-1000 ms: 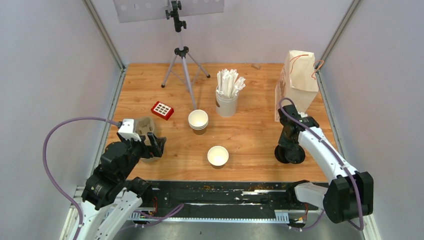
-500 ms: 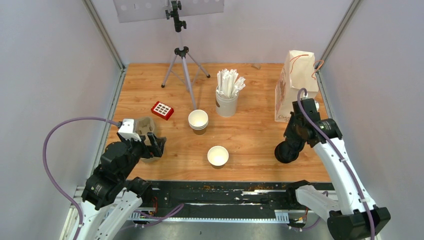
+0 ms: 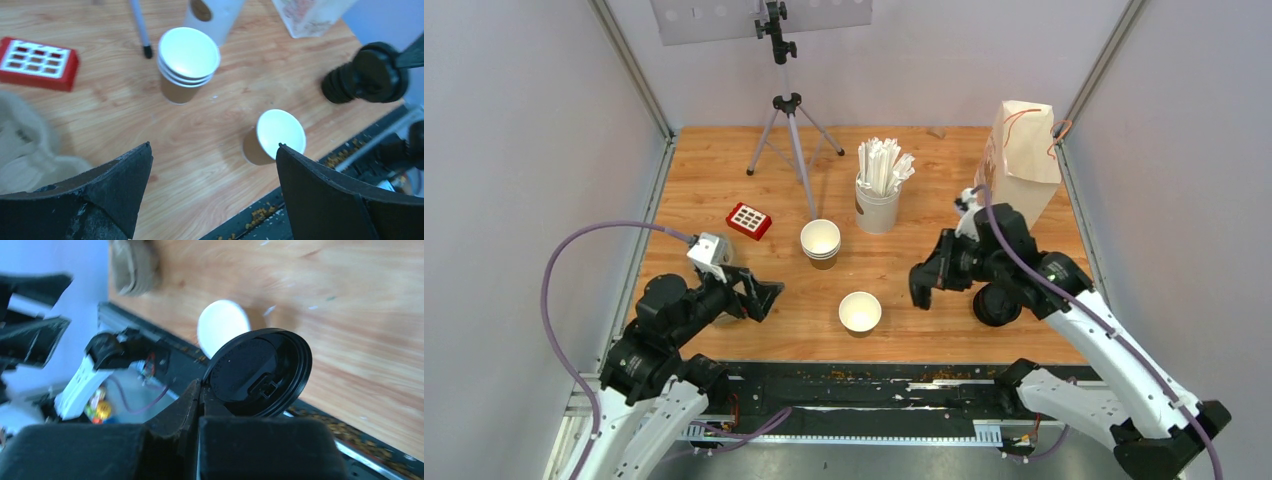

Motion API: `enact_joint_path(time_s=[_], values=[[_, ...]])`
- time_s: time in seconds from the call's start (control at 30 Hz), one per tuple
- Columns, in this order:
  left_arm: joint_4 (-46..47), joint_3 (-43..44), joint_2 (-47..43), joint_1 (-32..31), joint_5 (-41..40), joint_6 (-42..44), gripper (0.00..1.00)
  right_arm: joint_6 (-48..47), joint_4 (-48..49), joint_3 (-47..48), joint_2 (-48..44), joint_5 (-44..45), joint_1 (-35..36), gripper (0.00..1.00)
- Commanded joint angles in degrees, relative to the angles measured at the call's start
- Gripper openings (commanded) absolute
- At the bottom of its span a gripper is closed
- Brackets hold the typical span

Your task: Pack the takeout coffee

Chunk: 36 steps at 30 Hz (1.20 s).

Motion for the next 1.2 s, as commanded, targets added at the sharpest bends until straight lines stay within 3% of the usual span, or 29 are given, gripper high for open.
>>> enact_joint_path(time_s=[0.0, 0.17, 0.4, 0.57, 0.8, 1.17], values=[[13.5, -3.6, 1.3, -0.1, 16.4, 0.7, 1.00, 9.6, 17.6, -3.9, 1.7, -6.0, 11.1, 0.00], [26.4, -8.0, 2.7, -1.0, 26.0, 0.2, 1.00, 11.7, 24.8, -1.7, 6.0, -5.3, 18.9, 0.00], [32.6, -10.0, 4.9, -10.3, 19.1, 5.7, 1.00, 17.6, 35.3, -4.1, 5.4, -4.3, 20.6, 0.00], [36.3, -9.8, 8.3, -17.0, 19.1, 14.7, 1.00, 18.7, 37.0, -3.9, 5.7, -3.4, 21.0, 0.00], [41.1, -9.8, 11.1, -17.2, 24.8, 18.3, 1.00, 19.0, 37.2, -3.7, 5.6, -4.2, 21.0, 0.00], [51.6, -14.3, 11.5, -17.2, 28.0, 15.8, 1.00, 19.9, 39.2, -6.0, 5.0, -5.1, 22.0, 0.00]])
